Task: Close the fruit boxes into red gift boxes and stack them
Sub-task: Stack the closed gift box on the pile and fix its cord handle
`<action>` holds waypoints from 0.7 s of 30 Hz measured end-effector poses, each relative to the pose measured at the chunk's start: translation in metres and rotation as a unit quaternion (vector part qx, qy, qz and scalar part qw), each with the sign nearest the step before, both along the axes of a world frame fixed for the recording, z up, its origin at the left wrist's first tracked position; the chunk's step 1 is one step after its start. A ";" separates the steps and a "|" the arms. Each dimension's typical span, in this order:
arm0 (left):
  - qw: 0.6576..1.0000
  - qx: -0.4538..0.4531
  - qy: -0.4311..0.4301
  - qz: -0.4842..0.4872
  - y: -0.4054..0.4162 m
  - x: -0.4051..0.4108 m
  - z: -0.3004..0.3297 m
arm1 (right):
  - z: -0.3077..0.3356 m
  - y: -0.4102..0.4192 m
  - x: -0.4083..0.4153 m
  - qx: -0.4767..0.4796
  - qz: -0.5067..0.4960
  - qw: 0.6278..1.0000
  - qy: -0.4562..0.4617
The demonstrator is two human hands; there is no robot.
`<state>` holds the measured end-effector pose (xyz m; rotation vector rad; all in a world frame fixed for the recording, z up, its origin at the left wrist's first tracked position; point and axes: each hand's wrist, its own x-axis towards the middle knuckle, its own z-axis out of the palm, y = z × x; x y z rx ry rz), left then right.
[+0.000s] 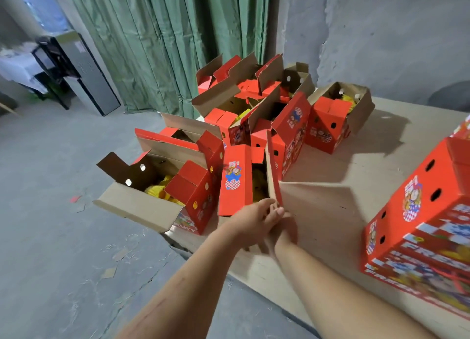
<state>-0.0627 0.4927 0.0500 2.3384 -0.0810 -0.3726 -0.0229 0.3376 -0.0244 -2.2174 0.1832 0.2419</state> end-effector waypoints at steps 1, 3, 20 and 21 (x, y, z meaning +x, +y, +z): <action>0.999 0.001 -0.044 -0.013 0.004 -0.002 0.002 | 0.000 -0.003 -0.002 0.004 -0.011 1.000 0.003; 0.988 0.018 -0.151 -0.023 0.012 -0.002 0.002 | 0.007 -0.026 -0.002 -0.033 -0.019 0.999 -0.003; 0.917 0.358 -0.077 -0.156 0.036 0.003 -0.058 | -0.008 -0.115 -0.056 0.041 -0.079 0.989 0.118; 0.919 0.354 -0.099 -0.144 0.036 -0.005 -0.056 | -0.006 -0.116 -0.059 0.048 -0.067 0.988 0.130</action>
